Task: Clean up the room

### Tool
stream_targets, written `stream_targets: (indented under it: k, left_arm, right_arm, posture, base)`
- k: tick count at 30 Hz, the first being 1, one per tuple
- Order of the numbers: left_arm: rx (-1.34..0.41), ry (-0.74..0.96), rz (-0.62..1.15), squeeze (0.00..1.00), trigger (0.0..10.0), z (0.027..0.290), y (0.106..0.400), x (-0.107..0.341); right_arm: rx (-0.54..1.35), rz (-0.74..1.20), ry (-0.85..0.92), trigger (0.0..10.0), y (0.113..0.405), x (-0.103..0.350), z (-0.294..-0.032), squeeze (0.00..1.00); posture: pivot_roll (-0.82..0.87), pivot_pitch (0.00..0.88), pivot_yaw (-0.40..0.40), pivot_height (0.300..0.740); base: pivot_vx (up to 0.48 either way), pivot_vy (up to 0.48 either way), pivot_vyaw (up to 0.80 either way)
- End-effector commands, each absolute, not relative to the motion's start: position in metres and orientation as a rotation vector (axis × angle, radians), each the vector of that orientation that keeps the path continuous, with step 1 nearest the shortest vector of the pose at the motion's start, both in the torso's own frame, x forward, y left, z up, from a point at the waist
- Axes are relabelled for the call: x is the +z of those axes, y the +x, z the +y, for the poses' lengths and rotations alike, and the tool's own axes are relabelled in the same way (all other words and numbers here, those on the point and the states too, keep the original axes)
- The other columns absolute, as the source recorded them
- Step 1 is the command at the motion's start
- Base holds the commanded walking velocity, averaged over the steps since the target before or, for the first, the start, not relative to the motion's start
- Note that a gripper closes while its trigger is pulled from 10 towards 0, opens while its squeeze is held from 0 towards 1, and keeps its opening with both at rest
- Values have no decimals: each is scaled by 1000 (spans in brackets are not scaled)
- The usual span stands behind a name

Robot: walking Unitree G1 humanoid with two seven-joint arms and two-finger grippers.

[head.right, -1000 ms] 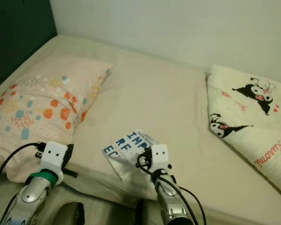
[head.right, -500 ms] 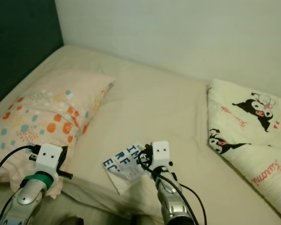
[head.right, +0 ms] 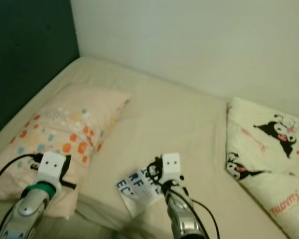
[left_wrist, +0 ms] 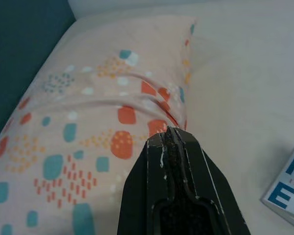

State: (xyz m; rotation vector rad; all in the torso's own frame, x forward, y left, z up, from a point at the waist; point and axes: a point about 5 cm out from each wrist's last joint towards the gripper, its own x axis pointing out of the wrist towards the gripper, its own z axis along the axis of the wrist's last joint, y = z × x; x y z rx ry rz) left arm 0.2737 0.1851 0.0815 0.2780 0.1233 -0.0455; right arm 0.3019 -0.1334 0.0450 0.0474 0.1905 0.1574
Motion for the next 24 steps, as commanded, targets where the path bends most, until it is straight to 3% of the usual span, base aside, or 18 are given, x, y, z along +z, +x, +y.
stream_targets:
  k: [1, 16, 24]
  left_arm:
    - [-60, 273, 144, 0, 10000, 182, 273, 76]
    - [-68, 254, 139, 0, 10000, 176, 281, 76]
    - [-84, 256, 339, 0, 10000, 175, 283, 34]
  right_arm:
    - [127, 214, 56, 10000, 298, 40, -140, 0]
    - [98, 243, 69, 10000, 300, 38, -148, 0]
    - [58, 437, 8, 10000, 294, 8, -150, 0]
  posture:
    - [107, 0, -45, 740]
    - [98, 0, -51, 740]
    - [109, 0, -73, 740]
  base:
    - [0, 0, 0]
    - [0, 0, 0]
    - [0, 0, 0]
